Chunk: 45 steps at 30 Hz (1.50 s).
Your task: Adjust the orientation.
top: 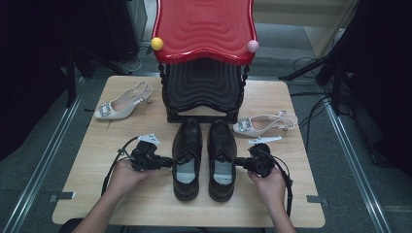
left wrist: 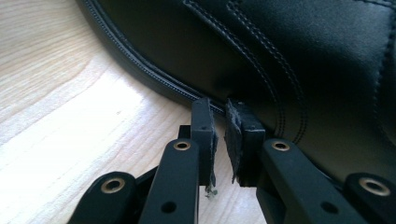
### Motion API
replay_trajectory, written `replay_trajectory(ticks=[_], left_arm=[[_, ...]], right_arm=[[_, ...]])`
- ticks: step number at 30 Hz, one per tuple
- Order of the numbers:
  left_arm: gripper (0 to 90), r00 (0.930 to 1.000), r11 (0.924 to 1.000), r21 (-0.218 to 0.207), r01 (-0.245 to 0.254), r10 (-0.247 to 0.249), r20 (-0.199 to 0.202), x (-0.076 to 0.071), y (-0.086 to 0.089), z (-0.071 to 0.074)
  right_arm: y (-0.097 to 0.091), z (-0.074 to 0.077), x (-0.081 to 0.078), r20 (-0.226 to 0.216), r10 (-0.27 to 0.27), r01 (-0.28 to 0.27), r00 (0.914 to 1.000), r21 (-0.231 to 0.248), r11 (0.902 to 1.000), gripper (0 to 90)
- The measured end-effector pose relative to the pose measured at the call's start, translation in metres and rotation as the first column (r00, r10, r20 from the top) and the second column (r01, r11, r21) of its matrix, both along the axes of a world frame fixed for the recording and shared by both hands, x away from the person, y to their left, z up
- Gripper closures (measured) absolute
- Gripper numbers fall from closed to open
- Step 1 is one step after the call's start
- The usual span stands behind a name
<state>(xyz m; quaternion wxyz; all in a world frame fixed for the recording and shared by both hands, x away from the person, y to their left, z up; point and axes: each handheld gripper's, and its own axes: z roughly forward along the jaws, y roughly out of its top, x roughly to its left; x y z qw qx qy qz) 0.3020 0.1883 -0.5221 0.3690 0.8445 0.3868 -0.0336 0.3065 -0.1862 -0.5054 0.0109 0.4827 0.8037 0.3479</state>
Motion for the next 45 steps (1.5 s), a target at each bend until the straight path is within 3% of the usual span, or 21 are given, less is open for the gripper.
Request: replay_trajectory(ticks=[15, 19, 25, 32, 36, 39, 42, 45], left_arm=[[81.6, 0.9994, 0.9994, 0.001, 0.034, -0.034, -0.002, -0.004, -0.010, -0.001], [85.7, 0.9988, 0.9988, 0.004, 0.049, -0.049, -0.002, -0.005, -0.012, 0.000], [89.9, 0.9982, 0.9987, -0.026, 0.045, -0.046, -0.038, -0.005, -0.014, -0.001], [90.0, 0.9937, 0.9938, -0.051, 0.099, -0.102, -0.048, -0.012, -0.024, -0.003], [89.1, 0.9915, 0.9917, -0.034, 0.124, -0.125, -0.035, -0.016, -0.028, -0.002], [83.0, 0.9925, 0.9926, -0.011, 0.121, -0.121, -0.018, -0.017, -0.025, 0.002], [79.0, 0.9950, 0.9947, -0.027, 0.099, -0.100, -0.004, -0.017, -0.019, 0.007], [75.2, 0.9973, 0.9966, -0.036, 0.074, -0.074, 0.004, -0.017, -0.012, 0.010]], right_arm=[[0.010, -0.003, 0.003, 0.002, 0.004, -0.004, 1.0000, 0.032, 0.9995, 90.0], [0.010, -0.003, 0.003, 0.001, 0.003, -0.003, 1.0000, 0.034, 0.9994, 90.0], [0.008, -0.003, 0.004, 0.007, 0.006, -0.006, 1.0000, 0.033, 0.9994, 90.0], [0.004, -0.001, 0.006, 0.031, -0.027, 0.026, 0.9992, 0.016, 0.9995, 90.0], [0.000, 0.001, 0.006, 0.044, -0.037, 0.036, 0.9984, 0.016, 0.9992, 90.0], [-0.005, 0.004, 0.006, 0.050, -0.030, 0.028, 0.9983, 0.044, 0.9986, 88.0], [-0.010, 0.011, 0.002, 0.095, -0.042, 0.033, 0.9946, 0.094, 0.9950, 78.3], [-0.013, 0.016, -0.002, 0.153, -0.038, 0.021, 0.9875, 0.110, 0.9937, 67.7]])
